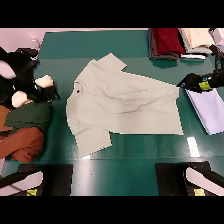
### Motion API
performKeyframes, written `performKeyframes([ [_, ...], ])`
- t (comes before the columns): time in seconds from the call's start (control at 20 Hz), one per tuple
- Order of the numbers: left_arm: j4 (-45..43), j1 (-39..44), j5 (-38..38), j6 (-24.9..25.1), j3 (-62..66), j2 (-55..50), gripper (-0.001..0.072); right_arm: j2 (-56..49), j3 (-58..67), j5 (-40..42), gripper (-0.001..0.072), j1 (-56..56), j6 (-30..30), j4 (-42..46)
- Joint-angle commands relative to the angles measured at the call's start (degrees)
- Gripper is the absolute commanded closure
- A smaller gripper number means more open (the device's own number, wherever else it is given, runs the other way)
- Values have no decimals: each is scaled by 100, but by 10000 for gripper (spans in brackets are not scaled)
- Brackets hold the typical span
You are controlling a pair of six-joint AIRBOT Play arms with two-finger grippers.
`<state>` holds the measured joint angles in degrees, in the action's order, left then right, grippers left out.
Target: Fold the shirts.
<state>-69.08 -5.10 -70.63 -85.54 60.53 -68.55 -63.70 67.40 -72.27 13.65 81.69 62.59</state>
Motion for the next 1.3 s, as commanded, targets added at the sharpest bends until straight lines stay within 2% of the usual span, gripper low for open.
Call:
performKeyframes([
  [0.0, 490, -28, 540, 11, -1720, 730, 126, 286, -157, 15, 304, -26, -31, -11],
  [0.25, 1458, 28, 1263, 365, -2671, 754, 127, 310, -155, -22, 303, -46, -31, -177],
  [0.45, 1512, 754, 1843, 332, -2846, 743, 127, 310, -155, -35, 304, -46, -31, -310],
  [0.5, 1532, 896, 1950, 251, -2844, 743, 194, 310, -155, -44, 303, -46, -28, -308],
  [0.6, 1547, 953, 2070, 146, -2817, 743, 439, 310, -155, -92, 303, -28, -33, -299],
  [0.65, 1510, 953, 2068, 155, -2739, 745, 612, 310, -155, -199, 303, 48, -94, -280],
  [0.7, 1462, 953, 1976, 162, -2599, 756, 683, 310, -162, -363, 303, 149, -125, -234],
  [0.85, 1104, 953, 1591, 195, -2004, 793, 684, 472, -579, -925, 303, 732, -142, 352],
  [1.0, 997, 953, 1410, 293, -1602, 793, 683, 931, -1755, -911, 290, 1694, -166, 1169],
  [1.05, 1001, 953, 1416, 308, -1552, 793, 684, 968, -2131, -894, 169, 2074, -203, 1248],
  [1.1, 1019, 953, 1440, 308, -1547, 791, 684, 907, -2496, -898, 147, 2461, -229, 1231],
  [1.25, 1014, 955, 1440, 310, -1547, 791, 683, 472, -3276, -844, 187, 2927, -538, 647],
])
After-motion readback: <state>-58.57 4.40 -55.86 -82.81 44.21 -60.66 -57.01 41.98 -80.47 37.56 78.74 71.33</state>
